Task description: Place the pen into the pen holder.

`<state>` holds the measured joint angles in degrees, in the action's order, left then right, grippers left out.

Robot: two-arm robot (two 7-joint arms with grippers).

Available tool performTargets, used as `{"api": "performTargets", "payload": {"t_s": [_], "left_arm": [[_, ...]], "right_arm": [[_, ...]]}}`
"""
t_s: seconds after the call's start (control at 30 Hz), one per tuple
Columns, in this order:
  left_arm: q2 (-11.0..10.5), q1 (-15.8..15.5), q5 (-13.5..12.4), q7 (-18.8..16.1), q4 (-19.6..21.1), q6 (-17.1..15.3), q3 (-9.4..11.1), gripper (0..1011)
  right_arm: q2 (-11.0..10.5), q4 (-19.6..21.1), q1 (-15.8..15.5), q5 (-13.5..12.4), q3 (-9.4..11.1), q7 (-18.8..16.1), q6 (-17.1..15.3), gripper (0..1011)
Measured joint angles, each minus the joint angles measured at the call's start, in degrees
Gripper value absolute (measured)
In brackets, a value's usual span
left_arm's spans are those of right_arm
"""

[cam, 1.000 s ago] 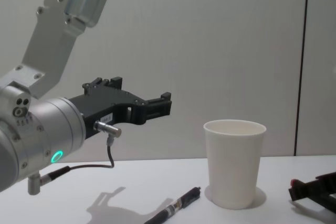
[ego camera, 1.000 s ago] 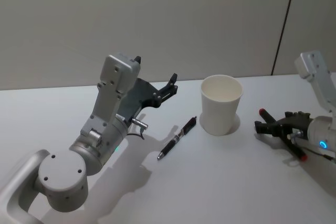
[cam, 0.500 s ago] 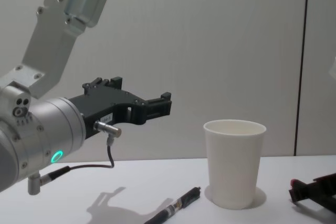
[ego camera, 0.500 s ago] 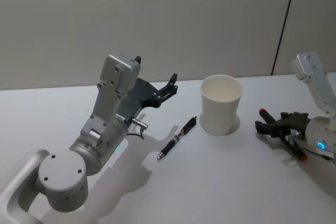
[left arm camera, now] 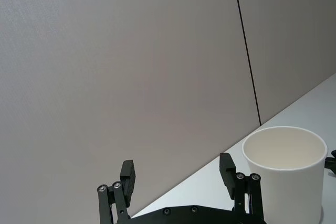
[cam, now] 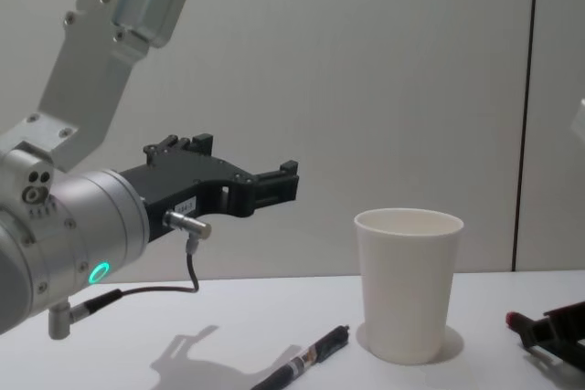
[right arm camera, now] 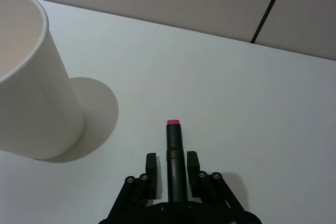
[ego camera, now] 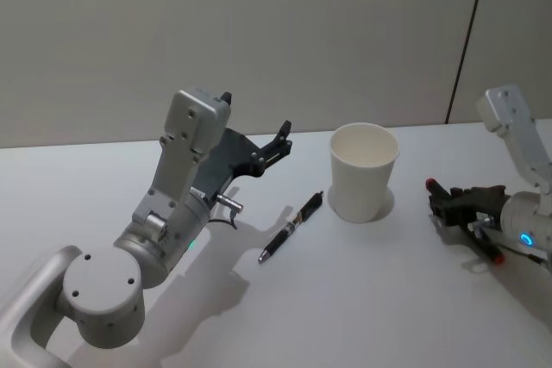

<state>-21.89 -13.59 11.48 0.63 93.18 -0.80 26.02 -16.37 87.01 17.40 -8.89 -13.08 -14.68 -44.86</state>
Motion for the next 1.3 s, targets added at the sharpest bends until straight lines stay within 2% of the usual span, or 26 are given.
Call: {"api": "performTargets", "payload": {"t_s": [0.2,0.27,1.1,1.3], "left_arm": [[0.0,0.0,0.0,0.0,0.0,0.0,0.0,1001],[0.0,0.0,0.0,0.0,0.0,0.0,0.0,1001],[0.0,0.0,0.0,0.0,0.0,0.0,0.0,1001],[0.0,0.0,0.0,0.0,0.0,0.0,0.0,1001]], "right_arm": [[0.0,-0.03,0.0,0.09,-0.04,-0.04,0.04,190],[0.0,-0.03,0.0,0.11,-0.06,-0.05,0.05,169],[0.0,-0.04,0.0,0.23,-0.06,-0.07,0.11,169],[0.01,0.17,-0.13,0.65,-0.08,0.18,1.21,169]]}}
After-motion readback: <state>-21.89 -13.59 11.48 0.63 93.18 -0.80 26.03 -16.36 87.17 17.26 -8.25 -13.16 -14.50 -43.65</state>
